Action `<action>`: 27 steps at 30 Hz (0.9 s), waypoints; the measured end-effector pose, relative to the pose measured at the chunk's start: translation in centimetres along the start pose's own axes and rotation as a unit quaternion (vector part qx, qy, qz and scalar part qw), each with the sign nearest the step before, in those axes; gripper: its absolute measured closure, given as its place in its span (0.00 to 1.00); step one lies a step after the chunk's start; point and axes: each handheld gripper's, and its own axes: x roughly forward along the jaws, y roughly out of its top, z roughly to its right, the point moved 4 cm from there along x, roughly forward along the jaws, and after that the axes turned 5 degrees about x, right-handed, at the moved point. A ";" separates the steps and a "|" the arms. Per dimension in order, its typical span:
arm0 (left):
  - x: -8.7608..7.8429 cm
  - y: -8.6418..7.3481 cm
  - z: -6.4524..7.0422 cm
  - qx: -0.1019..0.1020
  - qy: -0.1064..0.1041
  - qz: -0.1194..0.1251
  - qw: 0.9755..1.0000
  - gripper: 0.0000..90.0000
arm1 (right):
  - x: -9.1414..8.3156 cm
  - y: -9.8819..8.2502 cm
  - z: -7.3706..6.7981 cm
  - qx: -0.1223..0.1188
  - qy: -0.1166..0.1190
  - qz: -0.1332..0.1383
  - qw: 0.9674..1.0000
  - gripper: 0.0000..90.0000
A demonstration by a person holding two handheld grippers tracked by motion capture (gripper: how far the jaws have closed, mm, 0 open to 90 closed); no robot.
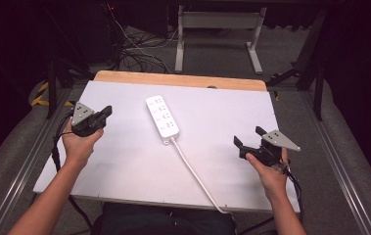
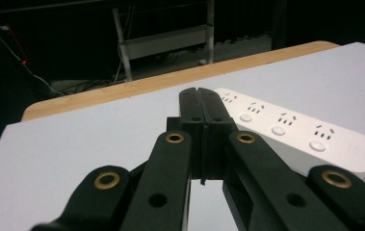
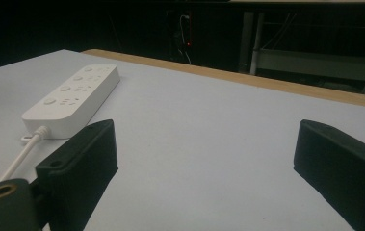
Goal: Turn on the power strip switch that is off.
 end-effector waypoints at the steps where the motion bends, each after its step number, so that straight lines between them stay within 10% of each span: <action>1: 0.2 0.1 0.0 -0.003 -0.003 -0.004 1.000 1.00 | 0.0 0.0 0.0 0.000 0.000 0.000 1.000 0.10; 7: 1.4 1.1 0.1 -0.023 -0.028 -0.032 0.999 1.00 | 0.0 0.0 0.0 0.000 0.000 0.000 1.000 0.10; 27: 8.7 3.5 3.4 0.053 -0.076 -0.128 0.987 1.00 | 0.0 0.1 0.0 -0.001 0.004 0.001 1.000 0.10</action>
